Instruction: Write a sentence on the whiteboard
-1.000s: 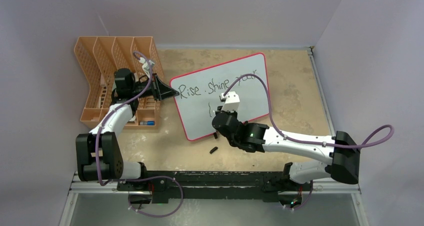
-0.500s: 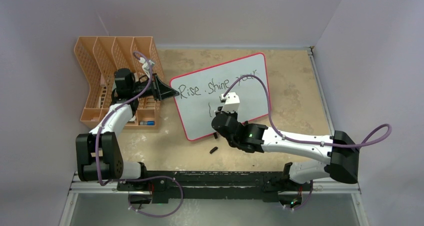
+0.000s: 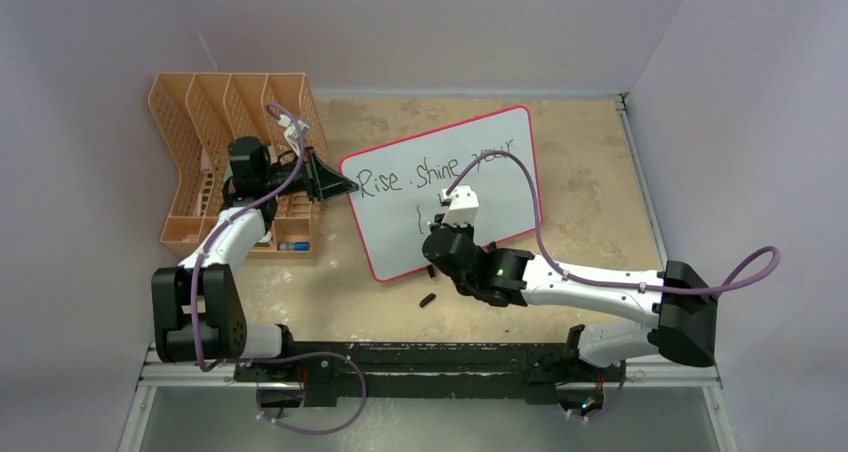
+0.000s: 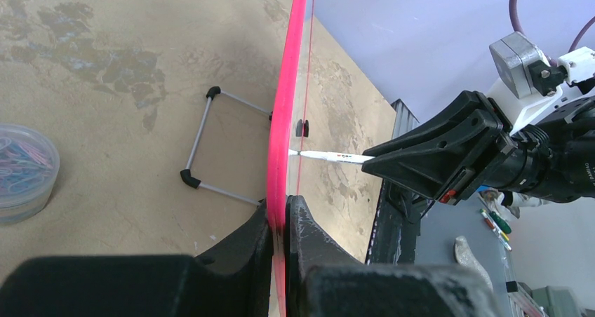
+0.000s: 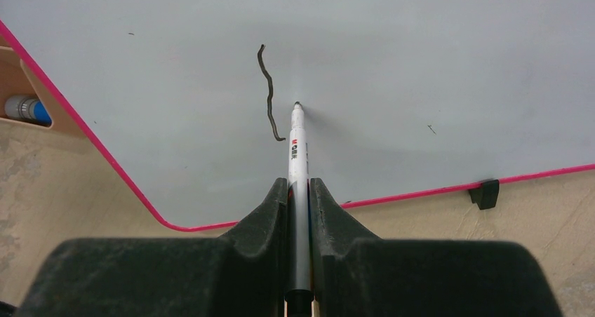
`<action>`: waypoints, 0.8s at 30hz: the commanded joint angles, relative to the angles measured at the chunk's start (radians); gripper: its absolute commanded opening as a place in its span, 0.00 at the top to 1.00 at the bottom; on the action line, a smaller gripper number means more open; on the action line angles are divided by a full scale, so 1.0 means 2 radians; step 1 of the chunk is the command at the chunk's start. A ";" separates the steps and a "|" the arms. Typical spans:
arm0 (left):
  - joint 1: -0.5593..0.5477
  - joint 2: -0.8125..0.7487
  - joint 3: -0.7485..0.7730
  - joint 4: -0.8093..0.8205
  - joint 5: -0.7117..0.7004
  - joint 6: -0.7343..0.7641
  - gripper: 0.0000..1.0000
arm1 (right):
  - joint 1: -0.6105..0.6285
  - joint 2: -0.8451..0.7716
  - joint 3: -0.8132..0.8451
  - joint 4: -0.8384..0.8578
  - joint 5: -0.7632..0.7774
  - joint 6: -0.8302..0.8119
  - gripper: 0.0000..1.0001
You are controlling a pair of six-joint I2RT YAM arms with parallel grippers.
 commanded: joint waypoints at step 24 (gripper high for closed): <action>0.006 -0.010 0.009 0.009 -0.021 0.005 1.00 | -0.005 -0.028 -0.012 -0.017 0.008 0.024 1.00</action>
